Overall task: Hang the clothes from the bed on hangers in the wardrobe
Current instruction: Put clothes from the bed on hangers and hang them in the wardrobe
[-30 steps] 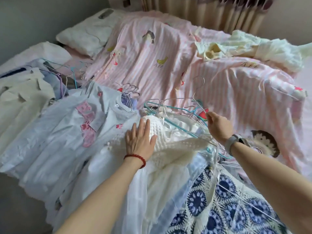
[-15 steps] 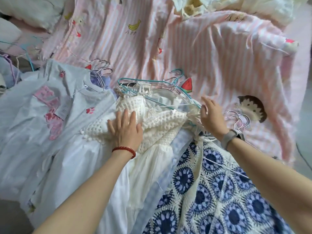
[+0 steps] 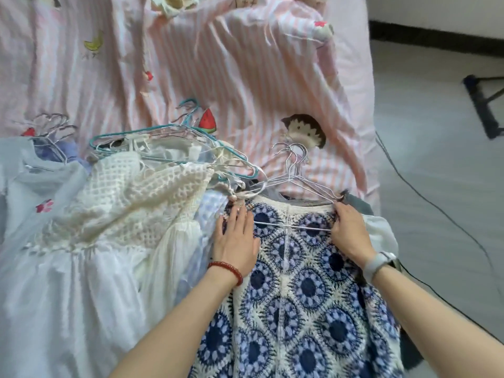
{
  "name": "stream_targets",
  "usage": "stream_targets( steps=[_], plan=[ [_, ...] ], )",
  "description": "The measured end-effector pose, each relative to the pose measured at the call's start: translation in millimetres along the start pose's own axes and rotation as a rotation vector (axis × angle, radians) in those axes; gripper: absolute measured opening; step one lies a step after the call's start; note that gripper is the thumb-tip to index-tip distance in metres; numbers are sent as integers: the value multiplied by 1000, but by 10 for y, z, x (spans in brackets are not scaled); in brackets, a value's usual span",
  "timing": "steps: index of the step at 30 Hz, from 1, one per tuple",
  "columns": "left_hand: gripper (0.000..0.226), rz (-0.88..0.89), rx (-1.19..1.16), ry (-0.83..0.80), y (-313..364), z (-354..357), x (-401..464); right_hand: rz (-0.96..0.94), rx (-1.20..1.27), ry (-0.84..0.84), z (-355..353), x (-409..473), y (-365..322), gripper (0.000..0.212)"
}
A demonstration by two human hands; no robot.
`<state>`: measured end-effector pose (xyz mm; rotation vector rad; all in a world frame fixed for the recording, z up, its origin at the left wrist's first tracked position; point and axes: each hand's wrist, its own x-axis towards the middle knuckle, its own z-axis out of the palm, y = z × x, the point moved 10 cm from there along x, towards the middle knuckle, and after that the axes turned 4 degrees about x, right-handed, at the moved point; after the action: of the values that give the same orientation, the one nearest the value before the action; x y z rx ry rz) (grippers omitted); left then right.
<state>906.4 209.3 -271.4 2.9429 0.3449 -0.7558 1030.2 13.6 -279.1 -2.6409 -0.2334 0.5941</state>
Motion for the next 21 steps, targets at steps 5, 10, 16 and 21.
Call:
stream_targets(
  steps=[5, 10, 16, 21],
  plan=[
    [57, -15, 42, -32, 60, 60, -21, -36, -89, 18, -86, 81, 119, 34],
    [45, 47, -42, 163, 73, -138, -31, -90, 21, 154, -223, -110, 193, 21],
    [76, 130, -260, 186, 102, -316, 132, -105, 98, 398, -547, -456, 469, 14],
    [20, 153, -112, 205, 252, -588, 183, -166, 107, 473, -764, -614, 626, 33]
  ],
)
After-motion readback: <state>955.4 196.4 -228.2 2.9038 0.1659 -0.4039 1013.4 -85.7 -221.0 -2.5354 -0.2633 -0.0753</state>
